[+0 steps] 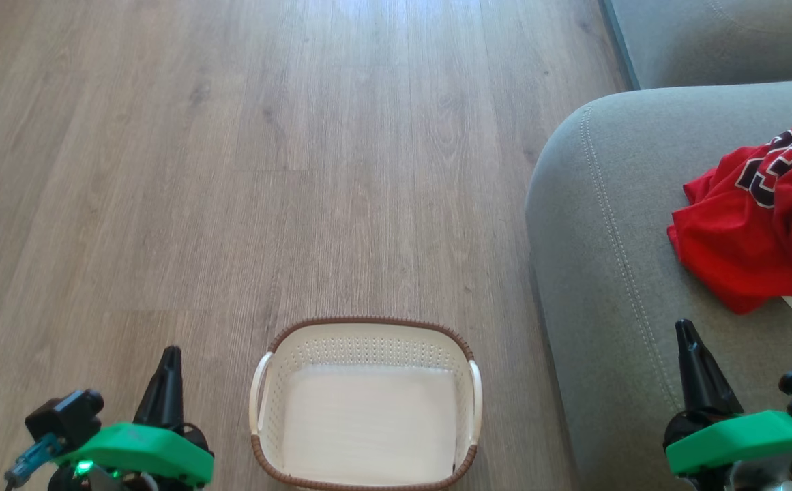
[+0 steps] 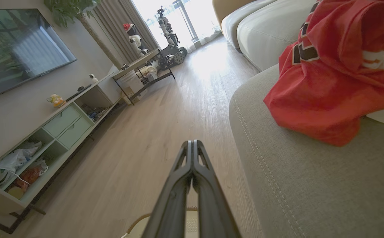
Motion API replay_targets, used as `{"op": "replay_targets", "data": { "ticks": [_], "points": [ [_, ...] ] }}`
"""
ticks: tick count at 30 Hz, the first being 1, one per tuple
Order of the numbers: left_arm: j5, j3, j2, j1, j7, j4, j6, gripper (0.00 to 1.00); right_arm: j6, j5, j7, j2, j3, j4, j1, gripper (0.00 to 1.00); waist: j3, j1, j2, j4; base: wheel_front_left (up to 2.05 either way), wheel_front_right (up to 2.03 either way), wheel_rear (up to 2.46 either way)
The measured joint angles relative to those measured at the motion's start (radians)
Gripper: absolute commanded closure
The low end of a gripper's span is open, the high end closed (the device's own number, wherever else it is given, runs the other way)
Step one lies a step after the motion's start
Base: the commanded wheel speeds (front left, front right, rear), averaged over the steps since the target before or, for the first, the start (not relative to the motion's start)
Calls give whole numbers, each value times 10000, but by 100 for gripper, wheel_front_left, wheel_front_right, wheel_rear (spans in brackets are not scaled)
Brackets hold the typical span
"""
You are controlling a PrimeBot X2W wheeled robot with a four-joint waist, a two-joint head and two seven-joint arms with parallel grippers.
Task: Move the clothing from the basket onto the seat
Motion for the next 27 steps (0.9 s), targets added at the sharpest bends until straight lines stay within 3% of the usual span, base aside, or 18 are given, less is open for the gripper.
{"op": "replay_targets", "data": {
  "ticks": [27],
  "points": [
    [-2514,683,-368,-357,719,226,-441,100,0,2727,734,148,-265,418,-453,100,4,0,0,-94,0,0,0]
  ]
}}
